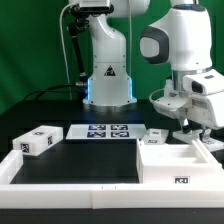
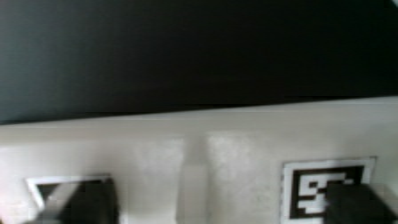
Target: Assemble cabinet
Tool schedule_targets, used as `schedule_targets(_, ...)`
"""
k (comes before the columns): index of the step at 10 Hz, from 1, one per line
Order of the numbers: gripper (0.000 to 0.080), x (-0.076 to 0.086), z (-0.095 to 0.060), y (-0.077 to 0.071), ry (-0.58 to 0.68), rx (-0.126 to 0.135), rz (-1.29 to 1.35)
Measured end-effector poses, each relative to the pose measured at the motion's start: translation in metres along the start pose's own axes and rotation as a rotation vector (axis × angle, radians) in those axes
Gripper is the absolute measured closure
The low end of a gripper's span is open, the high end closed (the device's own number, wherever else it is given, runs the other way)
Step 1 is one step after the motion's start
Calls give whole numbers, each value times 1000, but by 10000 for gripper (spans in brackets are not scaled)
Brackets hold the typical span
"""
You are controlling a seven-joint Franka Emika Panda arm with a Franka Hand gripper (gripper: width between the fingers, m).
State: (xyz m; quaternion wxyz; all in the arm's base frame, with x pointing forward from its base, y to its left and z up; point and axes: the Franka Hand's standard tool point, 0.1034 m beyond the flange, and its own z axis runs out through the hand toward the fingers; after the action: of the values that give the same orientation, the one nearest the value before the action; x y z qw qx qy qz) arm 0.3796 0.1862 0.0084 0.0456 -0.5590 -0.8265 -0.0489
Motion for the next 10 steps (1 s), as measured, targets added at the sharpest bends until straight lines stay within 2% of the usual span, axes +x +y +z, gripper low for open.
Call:
schedule_targets(1,356,0,0,0,0,0,1)
schedule_targets(2,545,-1,0,0,-1,0,3)
schedule_targets(3,545,-2,-1,0,-1,-1,4)
schedule_targets(4,715,-3,-2,1,-3,-2,5)
schedule_targets(8,731,-3,-2,1,-4,-2,6)
schedule_targets(9,731,-7,-3,0,-10,7,20)
schedule_targets(10,731,-20,-12,-2,-34,30,68)
